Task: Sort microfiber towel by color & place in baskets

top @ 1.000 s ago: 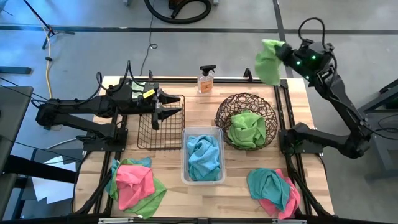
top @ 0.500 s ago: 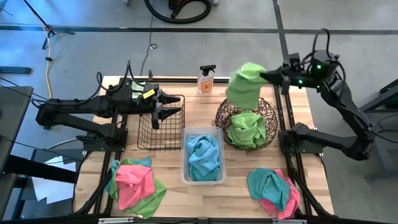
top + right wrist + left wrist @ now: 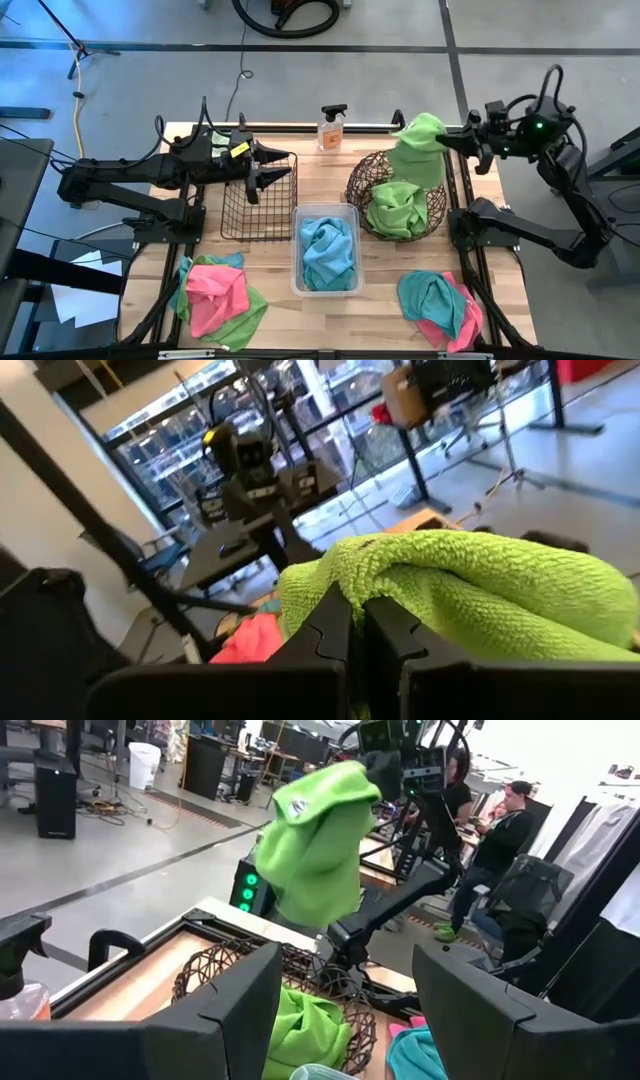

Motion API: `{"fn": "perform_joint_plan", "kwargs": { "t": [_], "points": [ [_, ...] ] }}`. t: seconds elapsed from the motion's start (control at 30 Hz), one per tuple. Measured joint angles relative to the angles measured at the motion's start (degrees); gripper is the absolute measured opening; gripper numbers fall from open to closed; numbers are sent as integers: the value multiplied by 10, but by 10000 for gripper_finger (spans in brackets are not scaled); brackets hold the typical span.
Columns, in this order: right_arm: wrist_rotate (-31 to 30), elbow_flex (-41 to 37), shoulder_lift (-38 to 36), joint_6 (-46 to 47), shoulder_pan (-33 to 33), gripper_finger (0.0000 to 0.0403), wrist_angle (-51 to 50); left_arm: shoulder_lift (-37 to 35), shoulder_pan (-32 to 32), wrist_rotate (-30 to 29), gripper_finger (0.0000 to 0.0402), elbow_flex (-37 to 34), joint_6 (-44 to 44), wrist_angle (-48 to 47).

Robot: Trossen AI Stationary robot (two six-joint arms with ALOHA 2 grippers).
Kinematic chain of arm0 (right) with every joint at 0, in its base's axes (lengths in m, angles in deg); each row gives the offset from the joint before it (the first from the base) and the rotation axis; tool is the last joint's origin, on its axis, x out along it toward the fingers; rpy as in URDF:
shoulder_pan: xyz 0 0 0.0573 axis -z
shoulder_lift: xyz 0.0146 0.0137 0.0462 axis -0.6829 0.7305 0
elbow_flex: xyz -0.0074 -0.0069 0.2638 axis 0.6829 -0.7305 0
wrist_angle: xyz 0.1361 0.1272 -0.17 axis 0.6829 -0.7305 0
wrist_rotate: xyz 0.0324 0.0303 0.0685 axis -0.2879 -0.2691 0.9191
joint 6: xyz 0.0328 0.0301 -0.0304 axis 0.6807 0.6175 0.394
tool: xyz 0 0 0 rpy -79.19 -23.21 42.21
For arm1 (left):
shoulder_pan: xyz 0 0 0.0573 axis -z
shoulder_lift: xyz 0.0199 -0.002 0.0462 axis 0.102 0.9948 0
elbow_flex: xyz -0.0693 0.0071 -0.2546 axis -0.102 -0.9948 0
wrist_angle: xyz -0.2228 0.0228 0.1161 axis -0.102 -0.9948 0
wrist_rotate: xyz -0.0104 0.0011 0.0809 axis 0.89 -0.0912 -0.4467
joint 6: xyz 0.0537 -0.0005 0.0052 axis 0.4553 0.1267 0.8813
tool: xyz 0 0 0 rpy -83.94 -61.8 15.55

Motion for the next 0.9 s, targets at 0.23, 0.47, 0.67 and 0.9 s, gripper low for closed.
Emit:
{"fn": "perform_joint_plan", "kwargs": {
  "t": [0.23,0.47,0.67,0.9],
  "points": [
    [22,0,9,-9,-7,0,-47,0,0,-7,216,0,0,0],
    [-36,0,59,-57,-44,0,-217,0,0,-7,216,0,0,0],
    [-84,0,111,-96,-93,0,-247,0,0,-7,216,0,0,-1],
    [-169,0,170,-109,-175,0,-300,0,0,-7,216,0,1,-1]
  ]
}}
